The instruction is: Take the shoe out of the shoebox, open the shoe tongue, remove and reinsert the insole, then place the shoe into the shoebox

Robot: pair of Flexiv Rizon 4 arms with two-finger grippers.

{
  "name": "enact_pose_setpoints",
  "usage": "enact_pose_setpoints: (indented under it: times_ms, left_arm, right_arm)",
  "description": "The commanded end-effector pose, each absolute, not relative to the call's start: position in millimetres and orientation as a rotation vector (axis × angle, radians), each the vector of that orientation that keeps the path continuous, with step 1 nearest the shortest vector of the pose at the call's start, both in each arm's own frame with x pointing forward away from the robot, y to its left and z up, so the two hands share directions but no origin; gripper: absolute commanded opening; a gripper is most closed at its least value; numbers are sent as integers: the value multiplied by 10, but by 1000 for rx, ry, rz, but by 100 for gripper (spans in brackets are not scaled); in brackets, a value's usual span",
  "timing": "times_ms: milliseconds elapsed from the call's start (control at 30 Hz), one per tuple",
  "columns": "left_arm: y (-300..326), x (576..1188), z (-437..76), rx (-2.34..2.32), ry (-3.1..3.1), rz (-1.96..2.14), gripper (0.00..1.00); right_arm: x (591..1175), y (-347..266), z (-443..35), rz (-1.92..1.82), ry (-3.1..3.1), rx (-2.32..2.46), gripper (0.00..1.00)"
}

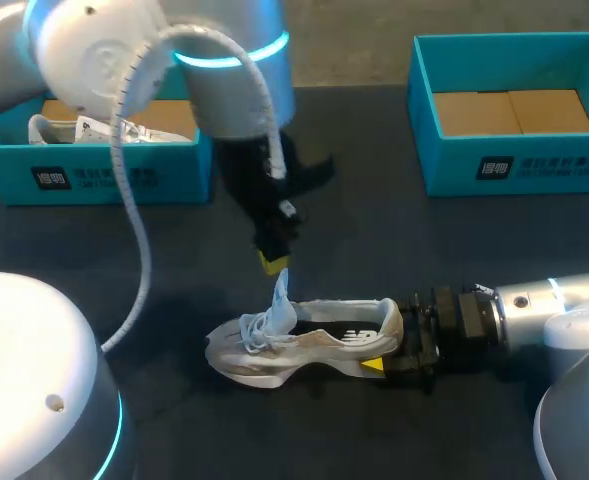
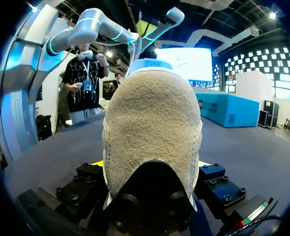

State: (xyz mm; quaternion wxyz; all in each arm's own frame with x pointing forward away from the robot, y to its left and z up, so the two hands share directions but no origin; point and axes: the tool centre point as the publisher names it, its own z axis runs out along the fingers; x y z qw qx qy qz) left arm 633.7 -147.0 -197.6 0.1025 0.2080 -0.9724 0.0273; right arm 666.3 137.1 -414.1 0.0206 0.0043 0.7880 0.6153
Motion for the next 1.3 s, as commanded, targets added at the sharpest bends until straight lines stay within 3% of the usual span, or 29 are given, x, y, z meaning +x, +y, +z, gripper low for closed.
enact_pose_setpoints:
  times_ms: [33, 633, 1000, 1300]
  left_arm:
    - [-1757, 6330, -2126, 6, -3023, -53, 0]
    - [-1922, 6350, -2349, -198, -2957, -89, 0]
    - [-2232, 6368, -3063, -265, -2921, -45, 0]
    - [-2315, 6438, -3341, -230, -2887, -35, 0]
  right_arm:
    - [6658, 1373, -4131, 1902, 2449, 14, 0]
    - [6658, 1373, -4131, 1902, 2449, 14, 0]
    - [6658, 1373, -4131, 1902, 2449, 14, 0]
    - [6658, 1373, -4131, 1902, 2449, 14, 0]
